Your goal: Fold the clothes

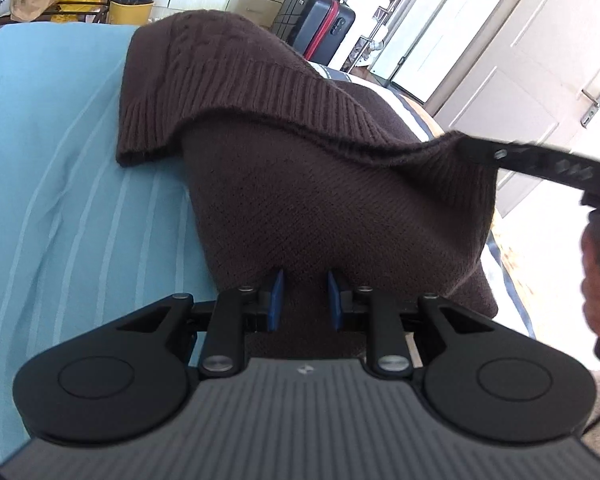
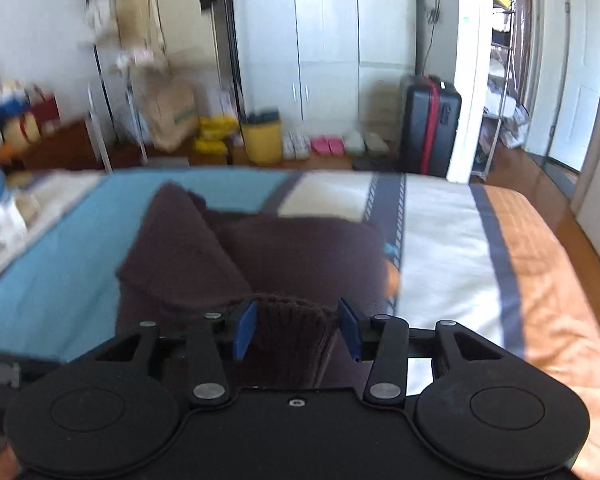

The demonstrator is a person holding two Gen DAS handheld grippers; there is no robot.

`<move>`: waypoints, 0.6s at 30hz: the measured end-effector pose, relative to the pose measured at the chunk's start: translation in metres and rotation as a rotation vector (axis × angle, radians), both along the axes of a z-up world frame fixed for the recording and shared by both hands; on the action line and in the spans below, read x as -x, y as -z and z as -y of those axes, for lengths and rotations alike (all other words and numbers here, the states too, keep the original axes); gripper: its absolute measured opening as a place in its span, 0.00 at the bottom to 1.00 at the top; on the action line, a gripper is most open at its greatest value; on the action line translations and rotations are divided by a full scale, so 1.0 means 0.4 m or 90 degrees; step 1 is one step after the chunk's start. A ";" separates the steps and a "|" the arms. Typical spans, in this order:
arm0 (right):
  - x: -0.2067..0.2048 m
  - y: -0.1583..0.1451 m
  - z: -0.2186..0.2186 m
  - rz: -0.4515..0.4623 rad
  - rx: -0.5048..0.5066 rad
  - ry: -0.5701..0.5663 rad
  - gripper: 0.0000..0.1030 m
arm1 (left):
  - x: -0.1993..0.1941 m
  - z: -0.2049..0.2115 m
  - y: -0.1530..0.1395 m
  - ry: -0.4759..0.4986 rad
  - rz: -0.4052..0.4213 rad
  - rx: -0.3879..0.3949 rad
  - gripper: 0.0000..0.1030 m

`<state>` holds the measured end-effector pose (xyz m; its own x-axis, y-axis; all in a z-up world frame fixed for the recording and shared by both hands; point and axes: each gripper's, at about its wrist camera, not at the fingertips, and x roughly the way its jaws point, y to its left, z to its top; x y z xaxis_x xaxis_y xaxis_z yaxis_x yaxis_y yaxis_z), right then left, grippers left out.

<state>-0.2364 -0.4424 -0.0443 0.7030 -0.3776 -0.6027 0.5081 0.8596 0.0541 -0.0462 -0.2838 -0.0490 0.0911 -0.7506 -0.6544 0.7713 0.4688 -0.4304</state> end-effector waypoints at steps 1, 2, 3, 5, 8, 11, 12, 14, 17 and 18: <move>-0.017 0.013 -0.010 -0.017 0.026 0.005 0.49 | 0.000 0.001 -0.001 0.006 0.005 -0.004 0.23; -0.036 0.027 -0.027 -0.042 0.066 -0.001 0.49 | 0.000 0.001 -0.005 0.010 0.008 -0.009 0.23; -0.056 0.033 -0.061 -0.069 0.113 -0.023 0.49 | -0.002 0.001 -0.008 0.012 0.007 -0.012 0.23; -0.063 0.039 -0.096 -0.098 0.183 -0.052 0.51 | -0.003 0.002 -0.012 0.012 0.004 -0.015 0.23; -0.037 0.035 -0.063 -0.062 0.125 -0.032 0.58 | 0.008 0.009 -0.013 0.016 0.021 -0.020 0.23; -0.021 0.027 -0.041 -0.039 0.120 -0.020 0.58 | 0.019 0.018 -0.013 0.022 0.040 -0.028 0.23; -0.019 0.026 -0.042 -0.035 0.135 -0.017 0.60 | 0.021 0.019 -0.014 0.022 0.042 -0.029 0.23; -0.034 0.043 -0.036 -0.049 0.122 -0.013 0.61 | 0.022 0.018 -0.009 0.021 0.039 -0.025 0.23; -0.058 0.071 -0.023 -0.078 0.080 -0.007 0.64 | 0.019 0.015 -0.006 0.019 0.030 -0.019 0.23; -0.064 0.081 -0.016 -0.093 0.052 -0.005 0.64 | 0.016 0.016 -0.005 0.019 0.028 -0.020 0.23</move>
